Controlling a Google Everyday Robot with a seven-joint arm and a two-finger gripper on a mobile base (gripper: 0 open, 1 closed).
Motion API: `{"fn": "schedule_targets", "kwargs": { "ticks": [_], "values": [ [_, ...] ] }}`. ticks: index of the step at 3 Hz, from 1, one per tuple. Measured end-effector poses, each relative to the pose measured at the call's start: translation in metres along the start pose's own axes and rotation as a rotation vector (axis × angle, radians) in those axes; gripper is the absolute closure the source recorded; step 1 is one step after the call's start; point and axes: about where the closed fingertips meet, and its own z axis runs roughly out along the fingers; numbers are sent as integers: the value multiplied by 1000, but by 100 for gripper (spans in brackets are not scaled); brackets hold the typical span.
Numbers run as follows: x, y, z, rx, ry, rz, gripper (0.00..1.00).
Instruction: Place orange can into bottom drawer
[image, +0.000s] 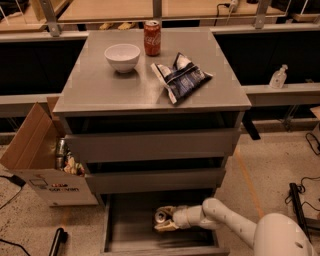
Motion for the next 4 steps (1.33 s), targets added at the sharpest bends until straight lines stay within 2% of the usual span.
{"fn": "schedule_targets", "kwargs": {
  "ticks": [1, 2, 3, 4],
  "values": [
    [-1, 0, -1, -14, 2, -17, 0],
    [-6, 0, -20, 19, -54, -19, 0],
    [-4, 3, -57, 98, -121, 20, 0],
    [6, 8, -93, 162, -137, 66, 0]
  ]
}}
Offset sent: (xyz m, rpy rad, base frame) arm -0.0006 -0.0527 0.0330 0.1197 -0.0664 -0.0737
